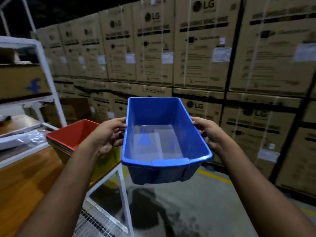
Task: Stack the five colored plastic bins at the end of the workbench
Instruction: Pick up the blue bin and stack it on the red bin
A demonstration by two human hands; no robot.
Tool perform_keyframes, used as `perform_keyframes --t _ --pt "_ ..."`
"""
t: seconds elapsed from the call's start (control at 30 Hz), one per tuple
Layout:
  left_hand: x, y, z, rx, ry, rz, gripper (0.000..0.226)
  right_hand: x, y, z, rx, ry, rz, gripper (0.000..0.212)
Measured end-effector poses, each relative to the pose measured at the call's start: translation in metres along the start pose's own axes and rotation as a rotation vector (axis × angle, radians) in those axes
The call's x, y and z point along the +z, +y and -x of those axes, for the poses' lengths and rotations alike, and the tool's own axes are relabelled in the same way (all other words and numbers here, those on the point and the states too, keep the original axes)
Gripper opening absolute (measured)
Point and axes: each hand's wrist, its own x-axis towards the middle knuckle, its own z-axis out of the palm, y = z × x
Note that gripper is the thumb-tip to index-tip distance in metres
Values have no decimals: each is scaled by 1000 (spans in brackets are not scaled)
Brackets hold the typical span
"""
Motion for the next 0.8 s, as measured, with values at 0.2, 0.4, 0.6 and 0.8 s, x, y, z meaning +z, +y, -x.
perform_keyframes --t 0.2,0.4,0.6,0.8 --pt "-57 39 -64 46 165 34 36 55 -36 -130 66 -176 -83 33" --pt "-104 48 -88 104 461 118 34 118 -29 -224 170 -421 -53 40" --pt "-139 47 -95 108 718 131 29 181 -19 -294 257 -695 -68 36" --pt "-153 59 -98 128 932 112 28 239 -2 -356 282 -811 6 38"
